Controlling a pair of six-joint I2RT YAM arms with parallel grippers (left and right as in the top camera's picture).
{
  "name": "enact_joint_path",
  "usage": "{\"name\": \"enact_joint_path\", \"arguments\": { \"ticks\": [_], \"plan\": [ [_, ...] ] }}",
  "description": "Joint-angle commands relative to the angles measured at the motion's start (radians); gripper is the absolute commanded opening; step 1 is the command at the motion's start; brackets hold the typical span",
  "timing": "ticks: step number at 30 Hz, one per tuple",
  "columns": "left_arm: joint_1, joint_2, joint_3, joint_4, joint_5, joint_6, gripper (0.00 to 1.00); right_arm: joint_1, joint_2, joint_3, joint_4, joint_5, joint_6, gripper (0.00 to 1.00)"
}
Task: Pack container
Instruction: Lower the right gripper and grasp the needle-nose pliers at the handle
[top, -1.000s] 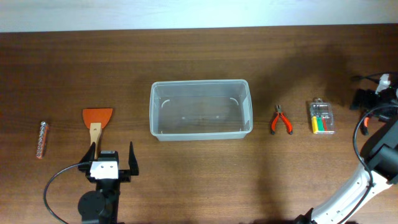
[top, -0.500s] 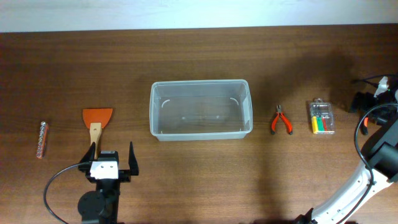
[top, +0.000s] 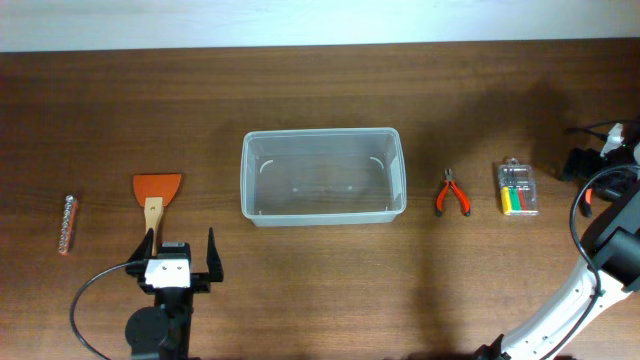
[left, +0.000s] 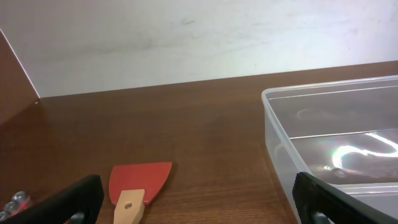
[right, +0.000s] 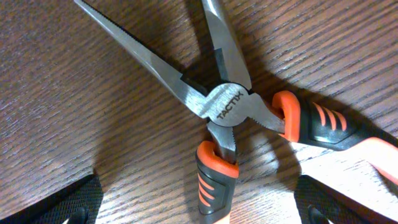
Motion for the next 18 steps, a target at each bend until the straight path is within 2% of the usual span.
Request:
{"name": "enact_joint_path", "arguments": {
  "ticks": [1, 18],
  "plan": [
    [-0.005, -0.008, -0.006, 0.000, -0.004, -0.010, 0.99, 0.004, 0.022, 0.008, 0.003, -0.007, 0.023, 0.99],
    [-0.005, -0.008, -0.006, 0.000, -0.004, -0.010, 0.99, 0.004, 0.022, 0.008, 0.009, -0.006, 0.031, 0.99]
  ]
}}
